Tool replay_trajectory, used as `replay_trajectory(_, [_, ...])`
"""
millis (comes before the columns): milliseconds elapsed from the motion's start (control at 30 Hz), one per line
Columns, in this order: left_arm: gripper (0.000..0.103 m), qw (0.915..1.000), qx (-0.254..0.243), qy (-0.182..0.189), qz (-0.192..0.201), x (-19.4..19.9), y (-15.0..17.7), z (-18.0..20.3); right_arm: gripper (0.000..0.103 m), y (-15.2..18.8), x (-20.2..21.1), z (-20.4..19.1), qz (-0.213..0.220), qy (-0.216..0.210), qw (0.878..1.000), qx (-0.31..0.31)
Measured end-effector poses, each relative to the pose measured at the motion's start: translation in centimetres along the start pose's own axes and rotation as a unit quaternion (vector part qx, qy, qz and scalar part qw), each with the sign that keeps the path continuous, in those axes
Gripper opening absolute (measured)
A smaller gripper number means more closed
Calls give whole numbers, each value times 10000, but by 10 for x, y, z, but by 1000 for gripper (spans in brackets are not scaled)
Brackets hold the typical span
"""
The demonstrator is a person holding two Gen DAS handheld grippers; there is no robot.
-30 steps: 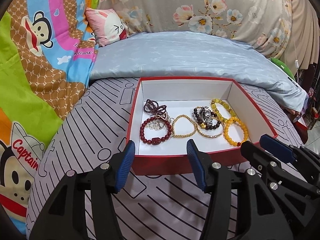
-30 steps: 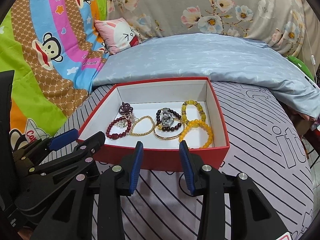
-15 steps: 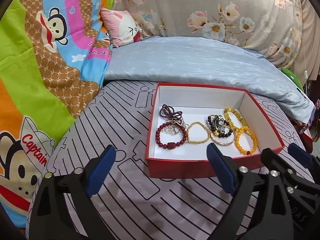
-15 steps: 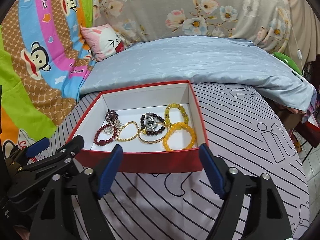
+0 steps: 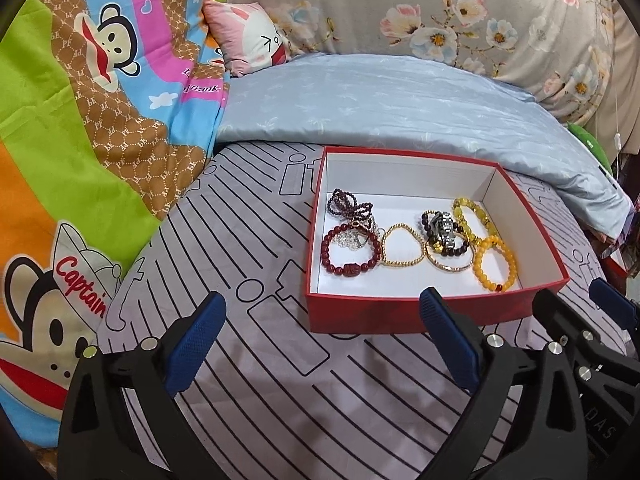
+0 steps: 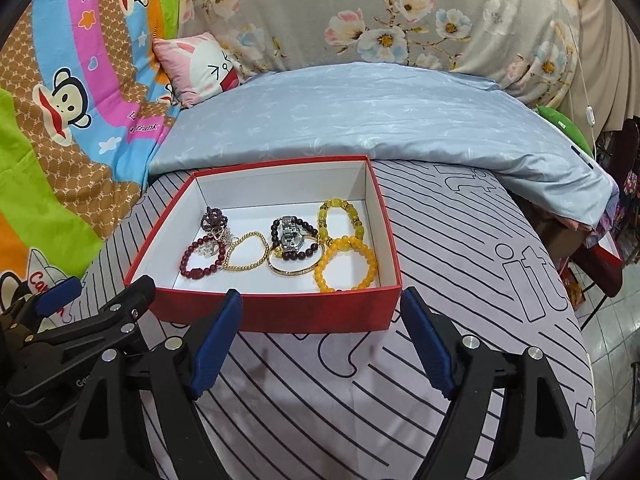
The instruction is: Organize jewelry
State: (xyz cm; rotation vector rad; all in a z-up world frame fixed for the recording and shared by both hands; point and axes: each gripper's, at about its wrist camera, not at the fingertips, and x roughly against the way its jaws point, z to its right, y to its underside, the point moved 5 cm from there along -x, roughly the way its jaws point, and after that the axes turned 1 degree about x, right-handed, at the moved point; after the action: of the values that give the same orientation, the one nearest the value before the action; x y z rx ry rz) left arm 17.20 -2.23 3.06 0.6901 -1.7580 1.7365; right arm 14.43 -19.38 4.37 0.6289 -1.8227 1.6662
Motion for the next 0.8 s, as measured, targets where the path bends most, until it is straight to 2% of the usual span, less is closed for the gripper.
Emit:
replay_trajectory(333, [93,9999,-24,45,-145,15,-2,3,78,-1,15,4,-97,-67,9997,-233])
replay_trajectory(800, [93,9999,-85,1,-132,38,-3,7,78,-1,40,6,-61,122,9995,-296])
